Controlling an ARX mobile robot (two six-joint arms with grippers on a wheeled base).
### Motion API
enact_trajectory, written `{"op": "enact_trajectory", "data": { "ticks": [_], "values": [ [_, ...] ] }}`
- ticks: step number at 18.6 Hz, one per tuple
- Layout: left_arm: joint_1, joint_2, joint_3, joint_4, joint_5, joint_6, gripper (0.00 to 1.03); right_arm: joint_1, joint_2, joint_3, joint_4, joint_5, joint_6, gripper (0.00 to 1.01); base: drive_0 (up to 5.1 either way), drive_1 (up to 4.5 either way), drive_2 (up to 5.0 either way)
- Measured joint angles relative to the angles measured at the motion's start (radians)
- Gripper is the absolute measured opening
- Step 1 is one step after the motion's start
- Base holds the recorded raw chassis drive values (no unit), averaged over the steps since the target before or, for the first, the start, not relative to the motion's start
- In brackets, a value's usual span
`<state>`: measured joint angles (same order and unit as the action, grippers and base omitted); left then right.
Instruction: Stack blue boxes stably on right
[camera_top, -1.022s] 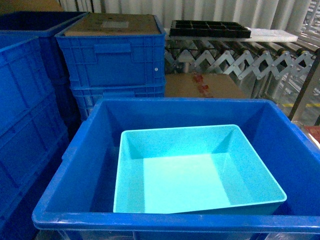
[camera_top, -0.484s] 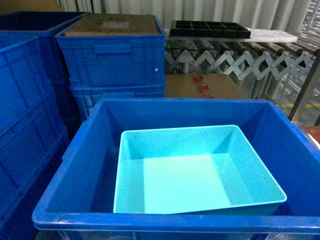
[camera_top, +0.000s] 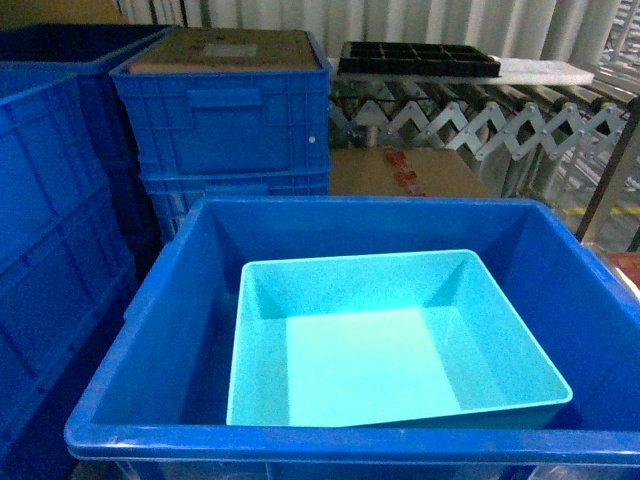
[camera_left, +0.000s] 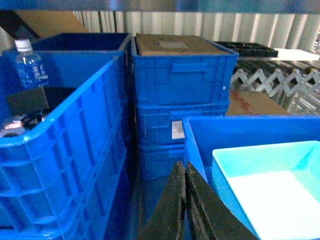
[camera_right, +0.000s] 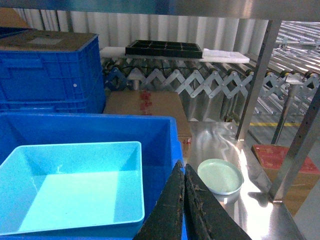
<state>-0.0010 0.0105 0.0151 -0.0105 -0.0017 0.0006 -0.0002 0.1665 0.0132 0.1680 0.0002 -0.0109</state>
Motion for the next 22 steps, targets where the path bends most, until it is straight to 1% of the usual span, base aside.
{"op": "enact_trajectory", "data": {
  "ticks": [1, 2, 9, 10, 11, 12, 13, 15, 17, 18, 19, 20, 21, 22],
  "values": [
    [0.0, 0.0, 0.0, 0.001, 0.003, 0.0, 0.02, 0.0, -0.086, 0.001, -0.135, -0.002, 0.0, 0.02, 0.0, 0.0, 0.0],
    [0.0, 0.0, 0.0, 0.01, -0.001, 0.0, 0.02, 0.0, -0.163, 0.001, -0.167, 0.0, 0.0, 0.02, 0.0, 0.0, 0.0],
    [0.0, 0.0, 0.0, 0.006, 0.002, 0.0, 0.02, 0.0, -0.162, 0.001, -0.172, -0.002, 0.0, 0.02, 0.0, 0.0, 0.0],
    [0.0, 0.0, 0.0, 0.006, 0.001, 0.0, 0.02, 0.0, -0.162, 0.001, -0.172, -0.003, 0.0, 0.06, 0.0, 0.0, 0.0],
    [0.0, 0.0, 0.0, 0.006, 0.001, 0.0, 0.02, 0.0, -0.162, 0.001, -0.172, -0.003, 0.0, 0.17, 0.0, 0.0, 0.0],
    [0.0, 0.0, 0.0, 0.006, 0.001, 0.0, 0.06, 0.0, -0.162, 0.001, -0.172, -0.002, 0.0, 0.32, 0.0, 0.0, 0.0],
    [0.0, 0.0, 0.0, 0.006, 0.001, 0.0, 0.16, 0.0, -0.162, 0.001, -0.172, -0.002, 0.0, 0.43, 0.0, 0.0, 0.0],
    [0.0, 0.0, 0.0, 0.006, 0.001, 0.0, 0.45, 0.0, -0.162, 0.001, -0.172, -0.002, 0.0, 0.72, 0.0, 0.0, 0.0],
    [0.0, 0.0, 0.0, 0.007, 0.001, 0.0, 0.65, 0.0, -0.162, 0.001, -0.172, -0.002, 0.0, 0.92, 0.0, 0.0, 0.0],
    [0.0, 0.0, 0.0, 0.007, 0.002, 0.0, 0.76, 0.0, -0.162, 0.001, -0.172, -0.002, 0.001, 1.0, 0.0, 0.0, 0.0],
    [0.0, 0.0, 0.0, 0.006, 0.001, 0.0, 0.87, 0.0, -0.162, 0.001, -0.172, -0.003, 0.001, 0.97, 0.0, 0.0, 0.0],
    [0.0, 0.0, 0.0, 0.007, 0.001, 0.0, 0.96, 0.0, -0.162, 0.001, -0.172, -0.002, 0.001, 0.98, 0.0, 0.0, 0.0],
    [0.0, 0.0, 0.0, 0.007, 0.002, 0.0, 0.98, 0.0, -0.162, 0.001, -0.172, -0.003, 0.001, 0.98, 0.0, 0.0, 0.0],
    [0.0, 0.0, 0.0, 0.006, 0.001, 0.0, 0.98, 0.0, -0.162, 0.001, -0.172, -0.002, 0.001, 0.98, 0.0, 0.0, 0.0]
  ]
}}
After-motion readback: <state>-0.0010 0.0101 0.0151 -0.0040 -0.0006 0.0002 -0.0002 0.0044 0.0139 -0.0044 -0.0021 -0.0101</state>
